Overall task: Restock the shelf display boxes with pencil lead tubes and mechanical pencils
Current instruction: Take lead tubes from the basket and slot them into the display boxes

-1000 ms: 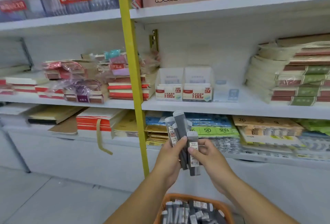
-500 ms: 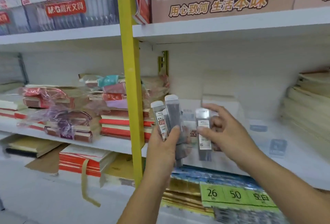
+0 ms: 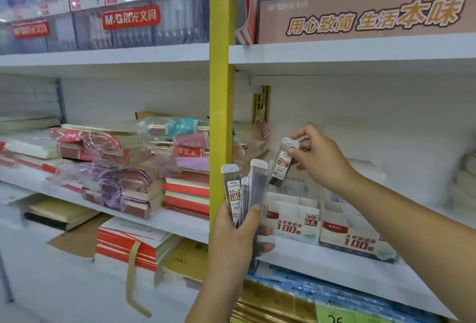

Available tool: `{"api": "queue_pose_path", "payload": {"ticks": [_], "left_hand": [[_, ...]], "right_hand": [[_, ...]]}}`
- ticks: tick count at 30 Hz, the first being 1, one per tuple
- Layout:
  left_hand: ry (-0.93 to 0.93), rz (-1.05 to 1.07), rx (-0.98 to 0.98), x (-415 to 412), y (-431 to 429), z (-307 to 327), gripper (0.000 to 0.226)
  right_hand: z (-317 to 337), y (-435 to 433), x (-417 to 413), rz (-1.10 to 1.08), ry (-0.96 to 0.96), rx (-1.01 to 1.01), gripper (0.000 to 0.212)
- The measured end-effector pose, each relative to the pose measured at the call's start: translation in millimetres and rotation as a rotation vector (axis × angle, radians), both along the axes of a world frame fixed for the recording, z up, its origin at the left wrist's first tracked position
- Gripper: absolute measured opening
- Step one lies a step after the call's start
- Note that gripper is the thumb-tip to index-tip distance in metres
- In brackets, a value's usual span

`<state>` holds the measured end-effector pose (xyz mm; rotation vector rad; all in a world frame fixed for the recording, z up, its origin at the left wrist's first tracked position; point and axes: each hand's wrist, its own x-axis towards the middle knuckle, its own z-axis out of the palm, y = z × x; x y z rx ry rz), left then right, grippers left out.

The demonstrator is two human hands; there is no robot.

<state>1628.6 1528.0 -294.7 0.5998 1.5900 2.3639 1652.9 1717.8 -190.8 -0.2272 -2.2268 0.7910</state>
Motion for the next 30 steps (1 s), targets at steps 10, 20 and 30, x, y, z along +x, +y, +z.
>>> {"api": "queue_pose_path", "payload": {"ticks": [10,20,30], "left_hand": [[0.059,-0.063,-0.085,-2,-1,-15,0.008],[0.046,-0.133,-0.064,1,-5,-15,0.021],[0.066,-0.248,0.033,16,-4,-18,0.043]], "right_hand": [[-15,0,-25,-0.04,-0.249,0.14,0.018],[-7,-15,11,-0.171,-0.122,0.313,0.021],[-35,-44,69,0.379,-0.083,-0.5,0.028]]}}
